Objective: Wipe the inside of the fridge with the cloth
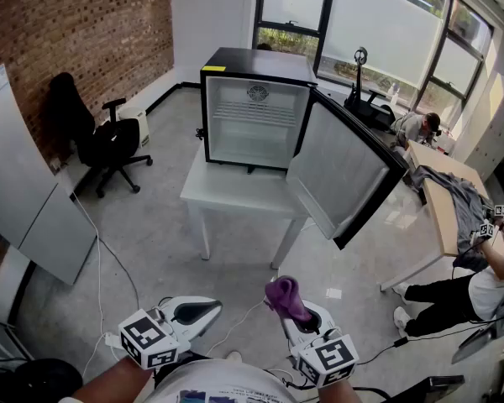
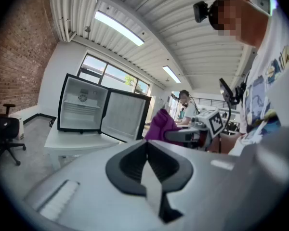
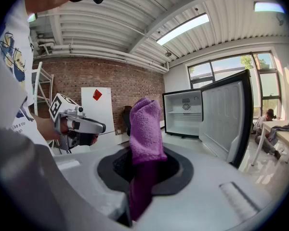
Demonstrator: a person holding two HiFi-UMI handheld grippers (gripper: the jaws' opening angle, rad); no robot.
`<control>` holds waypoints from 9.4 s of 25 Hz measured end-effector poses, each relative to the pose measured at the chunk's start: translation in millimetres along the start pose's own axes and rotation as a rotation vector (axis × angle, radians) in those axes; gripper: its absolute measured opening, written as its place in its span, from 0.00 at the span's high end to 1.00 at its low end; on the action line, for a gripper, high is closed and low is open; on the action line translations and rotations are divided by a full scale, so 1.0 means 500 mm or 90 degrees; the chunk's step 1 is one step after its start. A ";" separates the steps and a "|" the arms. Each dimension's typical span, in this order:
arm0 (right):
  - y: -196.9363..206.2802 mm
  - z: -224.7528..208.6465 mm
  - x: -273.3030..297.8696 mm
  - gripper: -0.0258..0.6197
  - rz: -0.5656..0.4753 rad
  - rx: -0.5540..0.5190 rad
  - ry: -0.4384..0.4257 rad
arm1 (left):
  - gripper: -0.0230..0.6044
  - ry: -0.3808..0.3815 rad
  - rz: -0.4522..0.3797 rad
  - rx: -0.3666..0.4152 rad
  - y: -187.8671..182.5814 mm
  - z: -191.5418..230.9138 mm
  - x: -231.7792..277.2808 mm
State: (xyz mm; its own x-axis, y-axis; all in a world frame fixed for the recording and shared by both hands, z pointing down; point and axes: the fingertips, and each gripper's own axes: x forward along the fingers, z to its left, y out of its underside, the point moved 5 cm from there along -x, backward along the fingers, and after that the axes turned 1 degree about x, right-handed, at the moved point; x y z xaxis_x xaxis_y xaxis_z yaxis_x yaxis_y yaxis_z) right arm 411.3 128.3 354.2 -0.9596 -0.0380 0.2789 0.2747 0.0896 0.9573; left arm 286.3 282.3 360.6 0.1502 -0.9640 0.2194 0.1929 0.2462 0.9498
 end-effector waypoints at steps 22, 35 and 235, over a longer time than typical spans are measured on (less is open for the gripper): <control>0.002 -0.029 0.017 0.87 -0.002 0.020 0.010 | 0.95 -0.008 0.001 0.004 -0.007 0.018 0.015; -0.043 -0.087 0.123 0.87 -0.008 0.022 0.058 | 0.95 -0.028 -0.001 -0.006 -0.039 0.122 0.006; -0.531 -0.543 1.391 0.87 -0.010 -0.086 -0.042 | 0.95 0.038 -0.017 0.019 -0.412 0.780 0.239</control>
State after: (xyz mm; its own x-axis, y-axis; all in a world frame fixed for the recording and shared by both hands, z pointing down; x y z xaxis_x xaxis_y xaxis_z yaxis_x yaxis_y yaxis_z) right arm -312.2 -192.3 314.3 -0.9645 0.0278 0.2628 0.2614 -0.0454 0.9642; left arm -113.5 77.3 278.1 0.2026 -0.9624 0.1811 0.1694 0.2166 0.9615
